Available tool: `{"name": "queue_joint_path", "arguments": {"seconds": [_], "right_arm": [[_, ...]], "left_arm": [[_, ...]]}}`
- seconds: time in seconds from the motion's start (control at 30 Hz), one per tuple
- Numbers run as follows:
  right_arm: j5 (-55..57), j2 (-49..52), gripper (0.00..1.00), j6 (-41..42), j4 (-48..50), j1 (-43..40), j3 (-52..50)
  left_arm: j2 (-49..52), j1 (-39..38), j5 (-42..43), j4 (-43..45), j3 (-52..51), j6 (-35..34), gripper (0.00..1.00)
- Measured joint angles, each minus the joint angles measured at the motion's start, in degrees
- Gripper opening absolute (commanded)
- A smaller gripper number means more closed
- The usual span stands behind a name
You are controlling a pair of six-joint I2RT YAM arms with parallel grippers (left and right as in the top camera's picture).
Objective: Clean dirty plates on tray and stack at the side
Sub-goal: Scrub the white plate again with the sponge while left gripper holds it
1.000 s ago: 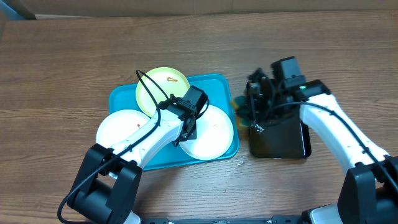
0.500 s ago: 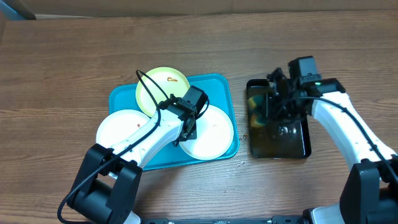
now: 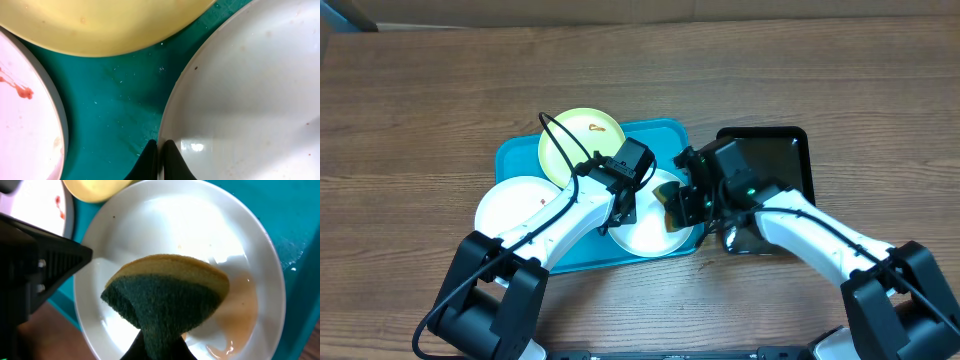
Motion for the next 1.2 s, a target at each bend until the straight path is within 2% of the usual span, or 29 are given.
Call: {"name": "queue_joint_path", "arguments": {"seconds": [0.37, 0.7, 1.2], "right_arm": [[9.92, 1.22, 0.04, 0.7, 5.88, 2.34, -0.2], [11.41, 4.61, 0.04, 0.85, 16.44, 2.34, -0.28], [14.69, 8.85, 0.04, 4.17, 22.23, 2.34, -0.28]], "left_arm": [[0.0, 0.0, 0.0, 0.02, 0.0, 0.0, 0.04], [0.0, 0.0, 0.0, 0.02, 0.0, 0.0, 0.04], [0.0, 0.0, 0.0, 0.02, 0.0, 0.0, 0.04]]}}
